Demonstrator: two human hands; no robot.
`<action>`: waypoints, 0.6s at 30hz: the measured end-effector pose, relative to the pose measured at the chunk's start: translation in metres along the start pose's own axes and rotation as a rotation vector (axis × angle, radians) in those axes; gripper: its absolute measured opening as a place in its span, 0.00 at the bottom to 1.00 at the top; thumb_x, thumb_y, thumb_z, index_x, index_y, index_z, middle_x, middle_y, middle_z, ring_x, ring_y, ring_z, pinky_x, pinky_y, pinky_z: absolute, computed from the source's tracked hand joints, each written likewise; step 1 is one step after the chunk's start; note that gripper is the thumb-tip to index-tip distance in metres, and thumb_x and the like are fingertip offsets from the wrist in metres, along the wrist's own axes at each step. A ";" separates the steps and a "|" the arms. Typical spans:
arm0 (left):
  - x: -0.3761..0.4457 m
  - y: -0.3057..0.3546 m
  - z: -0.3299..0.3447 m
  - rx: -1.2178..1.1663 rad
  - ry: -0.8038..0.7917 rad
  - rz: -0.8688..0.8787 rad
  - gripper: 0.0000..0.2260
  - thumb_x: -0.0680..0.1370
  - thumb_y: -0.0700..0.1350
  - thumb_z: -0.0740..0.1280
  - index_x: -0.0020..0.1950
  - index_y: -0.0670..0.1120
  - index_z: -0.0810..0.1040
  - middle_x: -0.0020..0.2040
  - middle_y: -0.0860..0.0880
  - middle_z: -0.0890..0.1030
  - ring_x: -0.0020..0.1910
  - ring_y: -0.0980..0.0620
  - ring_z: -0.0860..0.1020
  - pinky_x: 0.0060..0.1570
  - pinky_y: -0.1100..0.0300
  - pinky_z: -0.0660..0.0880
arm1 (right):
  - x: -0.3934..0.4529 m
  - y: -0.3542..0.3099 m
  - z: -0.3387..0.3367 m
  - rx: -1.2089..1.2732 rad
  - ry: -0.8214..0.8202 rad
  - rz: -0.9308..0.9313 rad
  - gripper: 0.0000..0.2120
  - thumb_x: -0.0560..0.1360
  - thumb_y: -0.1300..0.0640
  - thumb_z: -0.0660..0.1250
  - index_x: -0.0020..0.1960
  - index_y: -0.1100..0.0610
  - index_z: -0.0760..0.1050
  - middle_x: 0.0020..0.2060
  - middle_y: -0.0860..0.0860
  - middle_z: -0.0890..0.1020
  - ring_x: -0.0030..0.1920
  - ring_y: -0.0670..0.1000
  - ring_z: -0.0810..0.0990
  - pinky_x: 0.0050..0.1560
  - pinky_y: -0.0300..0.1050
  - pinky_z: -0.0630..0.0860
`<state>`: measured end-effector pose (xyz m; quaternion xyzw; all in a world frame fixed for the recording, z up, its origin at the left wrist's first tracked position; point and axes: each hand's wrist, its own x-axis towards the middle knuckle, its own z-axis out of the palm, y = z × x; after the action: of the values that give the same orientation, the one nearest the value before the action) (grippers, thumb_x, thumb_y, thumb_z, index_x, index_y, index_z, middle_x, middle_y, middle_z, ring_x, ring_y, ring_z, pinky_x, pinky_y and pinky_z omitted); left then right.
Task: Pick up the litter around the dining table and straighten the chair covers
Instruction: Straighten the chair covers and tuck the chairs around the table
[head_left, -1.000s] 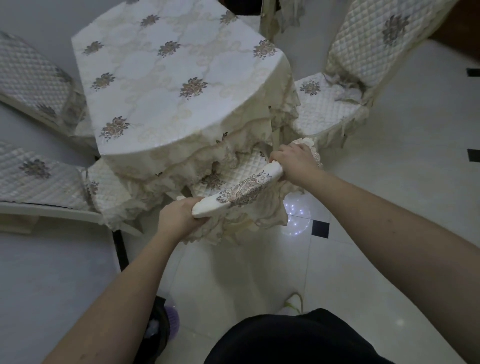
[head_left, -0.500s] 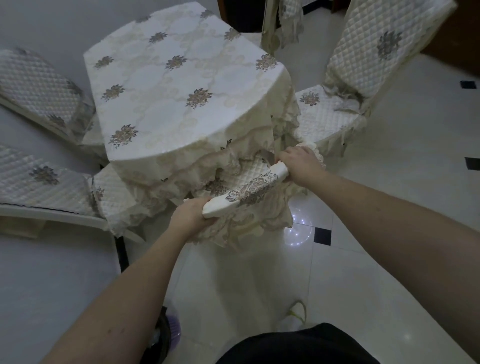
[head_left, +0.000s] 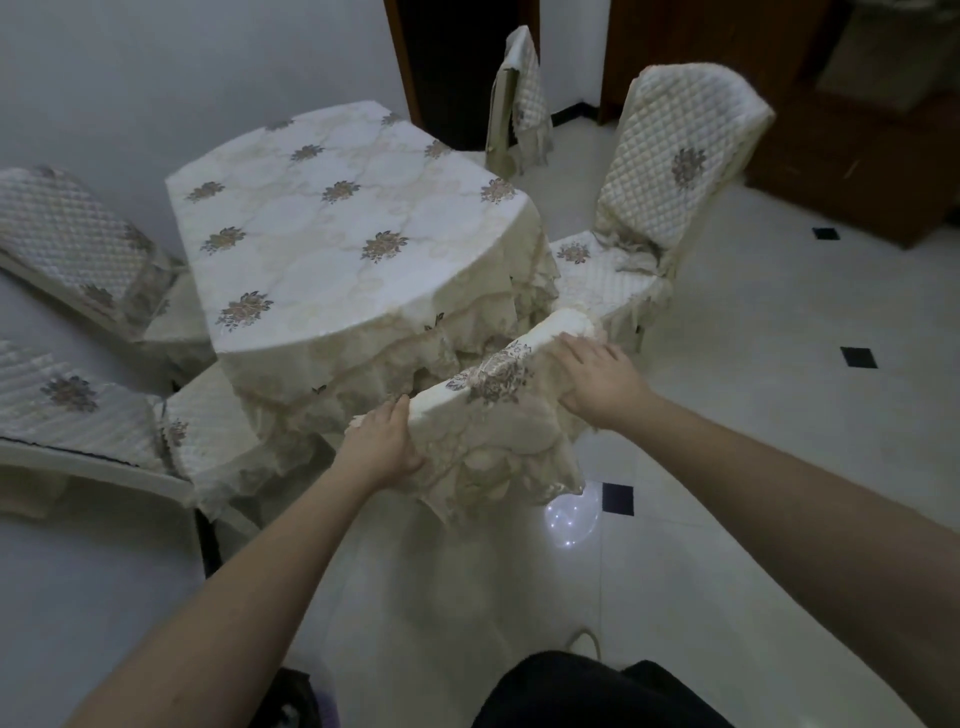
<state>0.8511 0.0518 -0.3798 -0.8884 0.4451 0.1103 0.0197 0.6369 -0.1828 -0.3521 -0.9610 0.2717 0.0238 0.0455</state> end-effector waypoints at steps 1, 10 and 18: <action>-0.006 0.005 -0.007 0.021 0.010 0.011 0.39 0.71 0.62 0.65 0.76 0.47 0.56 0.72 0.44 0.66 0.69 0.43 0.68 0.65 0.44 0.68 | -0.014 -0.003 -0.003 -0.004 0.023 0.015 0.35 0.77 0.44 0.60 0.78 0.51 0.48 0.77 0.52 0.54 0.76 0.54 0.54 0.74 0.55 0.50; -0.056 0.099 -0.077 0.014 0.243 0.301 0.27 0.78 0.59 0.60 0.75 0.55 0.60 0.73 0.51 0.66 0.70 0.48 0.65 0.65 0.50 0.65 | -0.102 -0.019 -0.039 0.005 0.143 0.159 0.29 0.79 0.40 0.54 0.76 0.50 0.56 0.75 0.51 0.60 0.75 0.53 0.57 0.73 0.54 0.53; -0.068 0.199 -0.145 0.042 0.258 0.531 0.29 0.78 0.64 0.57 0.76 0.57 0.55 0.76 0.51 0.61 0.73 0.49 0.62 0.67 0.48 0.64 | -0.158 0.041 -0.101 -0.080 0.255 0.276 0.29 0.77 0.38 0.48 0.73 0.50 0.62 0.70 0.49 0.68 0.70 0.52 0.65 0.68 0.50 0.60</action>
<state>0.6792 -0.0341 -0.2115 -0.7471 0.6629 -0.0114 -0.0482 0.4835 -0.1455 -0.2432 -0.9109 0.4034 -0.0815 -0.0314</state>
